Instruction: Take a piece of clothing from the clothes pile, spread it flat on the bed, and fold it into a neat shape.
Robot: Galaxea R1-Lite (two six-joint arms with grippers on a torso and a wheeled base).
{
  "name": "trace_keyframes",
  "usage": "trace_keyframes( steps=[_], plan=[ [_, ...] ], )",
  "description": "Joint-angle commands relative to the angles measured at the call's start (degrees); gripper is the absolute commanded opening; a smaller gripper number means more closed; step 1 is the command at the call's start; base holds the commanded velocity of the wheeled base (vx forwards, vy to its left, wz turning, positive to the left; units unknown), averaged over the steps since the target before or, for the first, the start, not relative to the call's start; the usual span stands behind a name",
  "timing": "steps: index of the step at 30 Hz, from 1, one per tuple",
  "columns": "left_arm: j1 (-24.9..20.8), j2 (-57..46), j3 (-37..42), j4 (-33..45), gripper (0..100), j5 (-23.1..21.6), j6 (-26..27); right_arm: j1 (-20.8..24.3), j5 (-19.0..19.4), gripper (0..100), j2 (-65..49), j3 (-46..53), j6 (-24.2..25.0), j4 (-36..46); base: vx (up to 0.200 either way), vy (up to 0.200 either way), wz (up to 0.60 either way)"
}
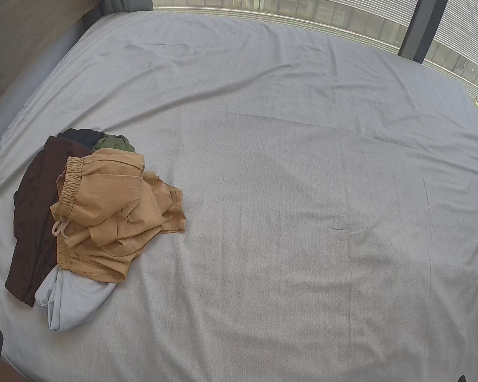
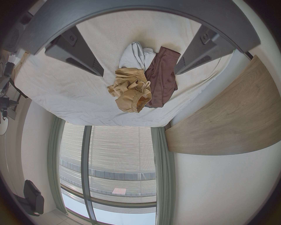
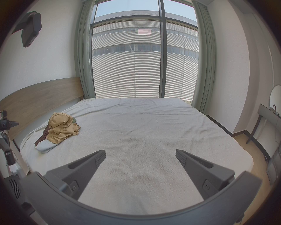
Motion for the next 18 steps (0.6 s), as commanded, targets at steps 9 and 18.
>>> trace_keyframes(
  steps=[9, 18],
  plan=[
    [0.02, -0.93, 1.01, 0.15, 100, -1.06, 0.32, -0.02, 0.07, 100, -0.93, 1.01, 0.04, 0.00, 0.000, 0.000, 0.00],
    [-0.07, -0.93, -0.13, -2.22, 100, -0.98, 0.23, 0.07, 0.07, 100, -0.93, 1.01, 0.13, 0.00, 0.000, 0.000, 0.00]
  ],
)
